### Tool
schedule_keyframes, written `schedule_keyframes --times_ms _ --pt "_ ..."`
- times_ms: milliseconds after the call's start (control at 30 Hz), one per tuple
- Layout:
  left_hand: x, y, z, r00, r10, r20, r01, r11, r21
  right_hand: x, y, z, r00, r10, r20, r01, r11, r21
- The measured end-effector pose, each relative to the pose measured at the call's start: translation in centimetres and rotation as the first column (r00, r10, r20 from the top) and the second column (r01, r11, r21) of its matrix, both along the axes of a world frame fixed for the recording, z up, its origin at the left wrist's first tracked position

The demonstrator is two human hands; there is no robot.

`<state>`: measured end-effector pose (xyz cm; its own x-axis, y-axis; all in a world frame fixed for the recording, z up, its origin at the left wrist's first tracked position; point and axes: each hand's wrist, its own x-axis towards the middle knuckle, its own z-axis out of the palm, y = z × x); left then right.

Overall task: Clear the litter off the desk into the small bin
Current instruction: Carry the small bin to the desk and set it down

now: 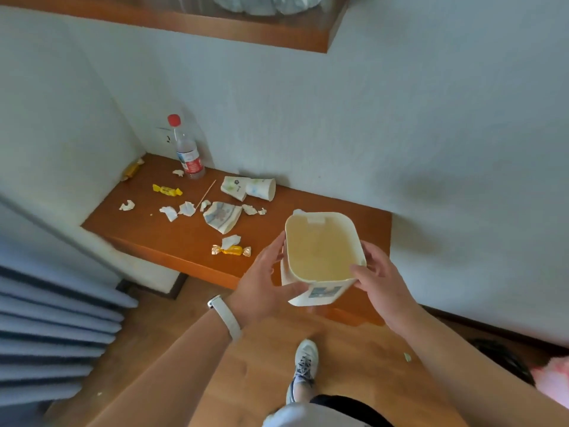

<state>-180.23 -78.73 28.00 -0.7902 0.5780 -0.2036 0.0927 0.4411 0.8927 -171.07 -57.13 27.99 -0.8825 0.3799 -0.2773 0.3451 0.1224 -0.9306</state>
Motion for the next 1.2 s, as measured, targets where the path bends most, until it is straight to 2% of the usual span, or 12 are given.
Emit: schedule_keyframes --times_ms 200,633,967,1200 --pt "-3.7 4.0 -0.6 0.999 -0.038 0.025 0.039 0.998 -0.052 -3.1 3.1 -0.3 0.999 -0.037 0.011 0.037 0.999 -0.002" --pt "-8.4 14.7 -2.3 0.974 -0.215 0.077 0.222 0.970 -0.102 -4.8 10.0 -3.0 0.965 -0.250 0.085 0.247 0.968 0.046" --pt "-11.2 16.4 -5.4 0.953 -0.260 0.157 0.279 0.954 -0.112 -6.3 11.3 -5.4 0.954 -0.254 0.158 0.254 0.967 0.024" --pt "-13.4 16.7 -6.6 0.928 -0.345 0.138 0.361 0.926 -0.113 -7.2 10.5 -5.8 0.926 -0.324 0.195 0.316 0.946 0.074"
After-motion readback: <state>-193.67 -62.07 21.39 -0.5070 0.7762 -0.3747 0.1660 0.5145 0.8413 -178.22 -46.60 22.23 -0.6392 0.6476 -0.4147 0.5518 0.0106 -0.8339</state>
